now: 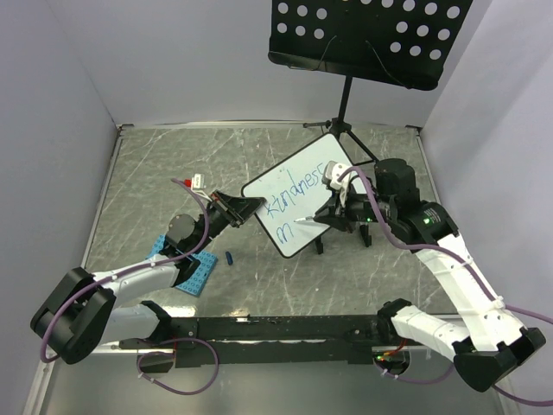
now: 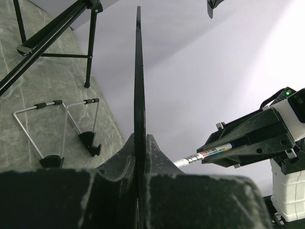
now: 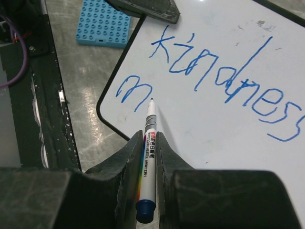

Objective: Write a sentence on the whiteboard

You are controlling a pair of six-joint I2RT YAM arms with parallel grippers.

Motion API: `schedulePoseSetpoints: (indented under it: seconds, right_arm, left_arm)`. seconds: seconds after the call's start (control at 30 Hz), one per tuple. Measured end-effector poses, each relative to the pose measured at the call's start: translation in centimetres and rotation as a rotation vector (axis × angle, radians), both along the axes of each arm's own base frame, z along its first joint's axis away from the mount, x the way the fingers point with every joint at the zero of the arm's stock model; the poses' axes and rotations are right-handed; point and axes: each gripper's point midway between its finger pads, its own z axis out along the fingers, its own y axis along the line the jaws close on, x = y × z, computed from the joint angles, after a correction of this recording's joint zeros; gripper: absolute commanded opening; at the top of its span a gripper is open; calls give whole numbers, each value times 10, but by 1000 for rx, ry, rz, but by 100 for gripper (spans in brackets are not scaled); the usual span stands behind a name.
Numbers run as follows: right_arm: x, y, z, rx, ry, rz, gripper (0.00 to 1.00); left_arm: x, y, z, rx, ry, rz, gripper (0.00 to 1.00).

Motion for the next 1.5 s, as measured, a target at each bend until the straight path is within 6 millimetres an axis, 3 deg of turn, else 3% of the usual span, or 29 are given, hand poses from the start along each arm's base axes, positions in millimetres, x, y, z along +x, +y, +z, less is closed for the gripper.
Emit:
schedulePoseSetpoints:
  seconds: [0.37,1.5]
  right_arm:
    - [6,2,7,35,-14,-2,0]
    - [12,1,-7,12,10,-24,0]
  left_arm:
    - [-4,2,-2,-2,2,-4,1]
    - [-8,5,1,-24,8,-9,1]
